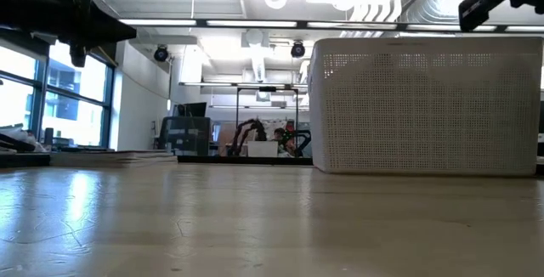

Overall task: Sort clothes
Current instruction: Return to Home Position

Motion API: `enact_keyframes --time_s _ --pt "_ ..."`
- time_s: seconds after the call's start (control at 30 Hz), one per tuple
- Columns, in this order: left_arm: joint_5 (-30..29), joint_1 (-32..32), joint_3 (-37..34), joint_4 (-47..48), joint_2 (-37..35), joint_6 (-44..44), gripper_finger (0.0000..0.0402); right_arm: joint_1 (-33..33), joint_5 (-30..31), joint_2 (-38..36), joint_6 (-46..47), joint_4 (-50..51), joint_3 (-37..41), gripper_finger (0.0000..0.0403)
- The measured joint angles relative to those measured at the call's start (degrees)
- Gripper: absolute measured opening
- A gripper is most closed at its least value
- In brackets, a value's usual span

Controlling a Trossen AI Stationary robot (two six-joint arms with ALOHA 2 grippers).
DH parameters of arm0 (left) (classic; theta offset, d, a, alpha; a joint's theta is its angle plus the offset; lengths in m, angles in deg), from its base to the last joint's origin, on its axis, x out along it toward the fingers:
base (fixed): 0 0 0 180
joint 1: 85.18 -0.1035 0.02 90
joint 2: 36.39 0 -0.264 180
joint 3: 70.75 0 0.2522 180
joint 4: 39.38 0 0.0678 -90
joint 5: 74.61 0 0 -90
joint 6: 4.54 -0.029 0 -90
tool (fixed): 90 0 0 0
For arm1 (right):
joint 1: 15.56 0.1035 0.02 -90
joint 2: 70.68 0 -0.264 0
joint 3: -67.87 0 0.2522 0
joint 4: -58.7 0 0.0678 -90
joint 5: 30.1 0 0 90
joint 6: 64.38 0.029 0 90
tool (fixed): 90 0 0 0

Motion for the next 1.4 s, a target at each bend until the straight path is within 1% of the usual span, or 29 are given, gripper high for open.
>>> enact_keyframes --time_s 0.1,0.2,0.27,0.33,0.4,0.47,0.57,0.67,0.83,1.0,1.17,1.27,1.4 --pt "0.0 0.0 0.0 0.2 0.0 0.5 0.0000 5.1 0.8 1.1 0.8 -3.7 3.4 0.0000" --pt "0.0 0.0 0.0 0.4 0.0 1.0 0.0000 11.3 4.6 3.3 3.2 -12.0 9.8 0.0000" --pt "0.0 0.0 0.0 0.5 0.0 1.4 0.0000 15.6 8.1 5.3 3.5 -16.5 12.8 0.0000" --pt "0.1 0.0 0.0 0.7 0.0 1.5 0.0000 19.5 14.1 5.9 2.9 -20.1 13.5 0.0000" --pt "0.2 0.0 0.0 0.7 0.1 1.5 0.0000 22.5 21.3 7.4 1.9 -17.2 14.1 0.0000" --pt "-0.1 0.0 0.0 0.9 0.1 1.5 0.0000 24.5 26.7 8.7 1.0 -14.0 14.7 0.0000" --pt "-0.1 0.0 0.0 0.9 0.1 1.5 0.0000 24.9 31.1 8.5 0.7 -12.9 14.1 0.0000" --pt "-0.1 0.0 0.0 1.0 0.1 1.6 0.0000 23.9 33.2 8.6 1.1 -8.3 14.4 0.0000" --pt "-0.2 0.0 0.0 1.1 0.1 1.6 0.0000 20.6 34.4 8.4 0.3 -6.1 14.3 0.0000" --pt "-0.2 0.0 0.0 1.2 0.1 1.6 0.0000 15.6 33.2 7.3 -1.7 -5.0 14.3 0.0000" --pt "-0.2 0.0 0.0 2.6 0.1 1.5 0.0000 9.5 25.8 5.4 -4.2 -4.4 14.3 0.0000" --pt "-0.7 0.0 0.0 3.8 0.1 1.1 0.0000 5.5 22.3 2.9 -4.6 -4.4 14.3 0.0000" --pt "-1.2 0.0 0.0 4.2 0.0 -0.7 0.0000 1.3 15.8 -1.2 -3.0 -3.6 14.3 0.0000"
